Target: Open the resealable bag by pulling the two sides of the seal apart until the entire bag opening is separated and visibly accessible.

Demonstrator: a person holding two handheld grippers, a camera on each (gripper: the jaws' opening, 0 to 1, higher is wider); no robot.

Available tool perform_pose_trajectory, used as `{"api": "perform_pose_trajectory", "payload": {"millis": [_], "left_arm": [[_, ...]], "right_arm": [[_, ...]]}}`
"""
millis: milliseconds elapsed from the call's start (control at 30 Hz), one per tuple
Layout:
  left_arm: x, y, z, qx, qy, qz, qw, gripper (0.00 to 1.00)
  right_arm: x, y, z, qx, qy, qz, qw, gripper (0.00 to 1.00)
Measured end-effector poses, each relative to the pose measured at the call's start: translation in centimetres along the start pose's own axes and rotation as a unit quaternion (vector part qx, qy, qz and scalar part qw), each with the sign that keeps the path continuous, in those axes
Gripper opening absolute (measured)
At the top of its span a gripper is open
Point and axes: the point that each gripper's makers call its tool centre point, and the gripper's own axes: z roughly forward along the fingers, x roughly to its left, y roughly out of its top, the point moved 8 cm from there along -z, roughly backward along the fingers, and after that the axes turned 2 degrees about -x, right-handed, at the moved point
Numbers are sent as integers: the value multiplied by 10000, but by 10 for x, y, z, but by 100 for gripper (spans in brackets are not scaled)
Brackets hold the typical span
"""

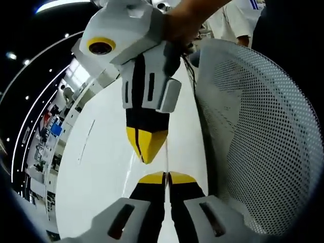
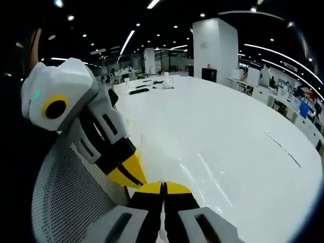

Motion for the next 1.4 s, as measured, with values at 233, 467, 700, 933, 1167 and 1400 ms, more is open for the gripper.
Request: {"api": "perform_pose_trajectory", "payload": {"millis": [233, 467, 700, 933, 1167, 1400], "left_arm": [[-2, 3, 0, -6, -6, 95, 10000, 0], [-7, 3, 0, -51, -112, 47, 9999, 0], [-8, 3, 1, -48, -195, -30, 9998, 0], [-6, 3, 2, -34, -209, 12, 9998, 0], [-3, 4, 2, -37, -175, -21, 9998, 0], [4, 2, 0, -31, -17, -38, 10000, 0]], "right_arm": [[-7, 5, -4, -129, -192, 101, 9997, 0], [-14, 9, -7, -206, -299, 160, 9992, 0], [-19, 12, -10, -305, -403, 223, 9985, 0], [-29, 18, -18, -402, -674, 188, 9967, 0], [-35, 25, -21, -505, -803, 165, 9954, 0], [-35, 41, -23, -636, -855, 26, 9943, 0]]}}
